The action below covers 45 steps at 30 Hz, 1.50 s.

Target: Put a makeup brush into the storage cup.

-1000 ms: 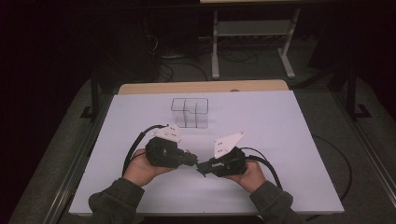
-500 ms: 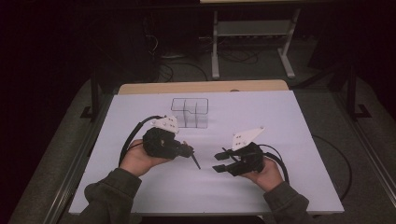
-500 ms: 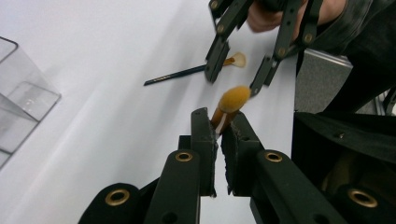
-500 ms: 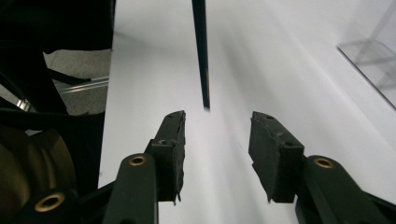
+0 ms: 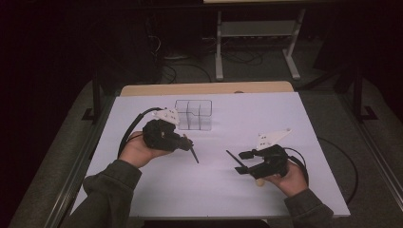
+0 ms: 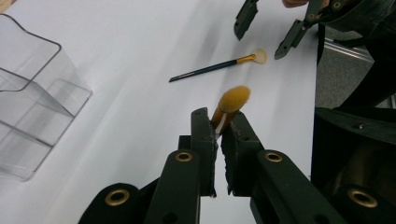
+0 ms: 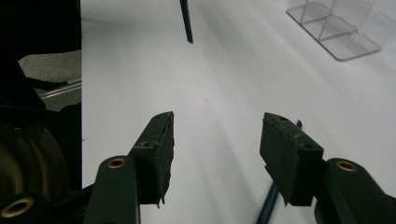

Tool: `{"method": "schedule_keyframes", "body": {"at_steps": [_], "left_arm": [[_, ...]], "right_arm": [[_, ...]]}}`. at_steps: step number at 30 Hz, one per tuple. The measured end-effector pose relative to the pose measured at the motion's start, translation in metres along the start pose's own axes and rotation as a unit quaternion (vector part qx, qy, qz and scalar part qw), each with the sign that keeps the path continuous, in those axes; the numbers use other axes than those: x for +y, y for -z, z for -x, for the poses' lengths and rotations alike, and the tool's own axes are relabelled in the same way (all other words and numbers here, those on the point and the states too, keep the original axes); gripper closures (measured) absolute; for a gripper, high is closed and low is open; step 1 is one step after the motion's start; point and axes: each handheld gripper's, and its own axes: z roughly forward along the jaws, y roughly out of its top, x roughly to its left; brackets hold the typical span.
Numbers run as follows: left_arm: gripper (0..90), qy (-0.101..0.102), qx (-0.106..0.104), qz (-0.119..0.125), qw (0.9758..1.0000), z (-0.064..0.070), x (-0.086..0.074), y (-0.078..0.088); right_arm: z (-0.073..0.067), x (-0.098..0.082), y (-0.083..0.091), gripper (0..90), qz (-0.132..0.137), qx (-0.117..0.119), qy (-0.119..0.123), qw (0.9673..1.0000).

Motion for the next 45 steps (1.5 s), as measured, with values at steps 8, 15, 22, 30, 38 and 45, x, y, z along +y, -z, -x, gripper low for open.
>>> {"method": "schedule_keyframes", "body": {"at_steps": [8, 15, 22, 30, 38, 45], "left_arm": [[83.5, 0.004, 0.008, -0.001, 1.0000, -0.019, 0.007, 0.006], [83.4, 0.010, 0.017, -0.003, 0.9998, -0.035, 0.012, 0.008], [83.4, 0.017, 0.022, -0.001, 0.9996, -0.050, 0.017, 0.011], [83.4, 0.020, 0.034, -0.002, 0.9992, -0.067, 0.027, 0.018], [83.4, 0.031, 0.042, 0.000, 0.9986, -0.084, 0.038, 0.023], [83.4, 0.034, 0.050, 0.001, 0.9982, -0.097, 0.053, 0.027]], "right_arm": [[0.007, -0.014, 0.013, 39.9, 0.002, -0.020, -0.021, 0.9996], [0.014, -0.026, 0.023, 37.2, -0.003, -0.037, -0.038, 0.9986], [0.018, -0.032, 0.029, 34.5, -0.003, -0.046, -0.053, 0.9976], [0.022, -0.035, 0.033, 33.4, -0.001, -0.050, -0.061, 0.9969], [0.024, -0.033, 0.037, 33.2, 0.004, -0.052, -0.058, 0.9969], [0.025, -0.034, 0.038, 33.5, 0.003, -0.053, -0.061, 0.9967]]}}
